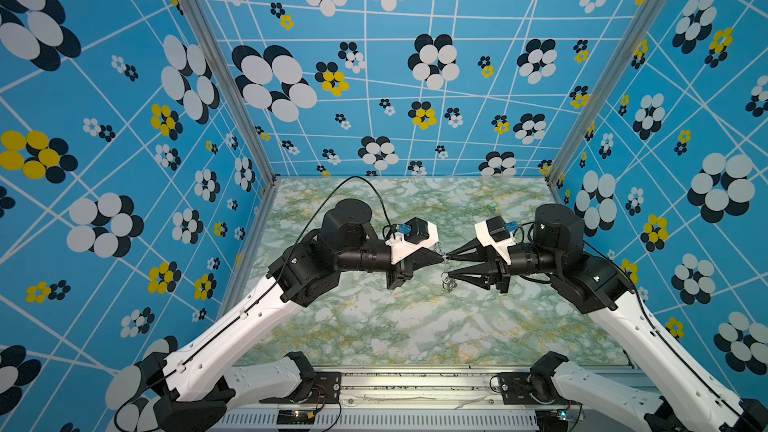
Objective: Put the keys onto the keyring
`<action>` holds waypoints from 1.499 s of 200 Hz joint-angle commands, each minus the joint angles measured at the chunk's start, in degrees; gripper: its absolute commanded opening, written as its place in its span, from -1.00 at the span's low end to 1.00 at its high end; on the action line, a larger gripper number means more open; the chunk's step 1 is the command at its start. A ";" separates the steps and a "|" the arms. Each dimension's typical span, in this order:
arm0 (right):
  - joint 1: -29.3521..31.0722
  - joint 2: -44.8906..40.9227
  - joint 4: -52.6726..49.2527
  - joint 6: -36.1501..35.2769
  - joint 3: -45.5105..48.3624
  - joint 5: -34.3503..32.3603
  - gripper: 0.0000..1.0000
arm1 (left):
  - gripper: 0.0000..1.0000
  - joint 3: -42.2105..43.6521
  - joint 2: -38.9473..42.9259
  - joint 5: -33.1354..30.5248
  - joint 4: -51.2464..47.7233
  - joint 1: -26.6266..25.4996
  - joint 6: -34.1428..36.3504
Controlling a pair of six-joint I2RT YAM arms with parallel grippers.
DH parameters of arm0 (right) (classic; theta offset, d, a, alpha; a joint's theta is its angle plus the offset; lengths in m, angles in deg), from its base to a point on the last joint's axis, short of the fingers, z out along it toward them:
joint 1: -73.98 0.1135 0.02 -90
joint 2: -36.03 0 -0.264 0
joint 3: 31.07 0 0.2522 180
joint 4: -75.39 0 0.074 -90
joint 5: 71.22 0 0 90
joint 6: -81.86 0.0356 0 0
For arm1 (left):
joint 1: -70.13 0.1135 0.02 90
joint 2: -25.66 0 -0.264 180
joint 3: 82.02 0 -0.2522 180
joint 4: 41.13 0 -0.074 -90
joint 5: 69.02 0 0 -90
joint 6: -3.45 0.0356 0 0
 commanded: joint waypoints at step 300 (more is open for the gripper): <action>-0.20 -0.48 -9.43 -0.91 -7.69 -2.77 -1.00 | -0.56 4.58 5.44 -9.34 4.64 -2.58 -3.94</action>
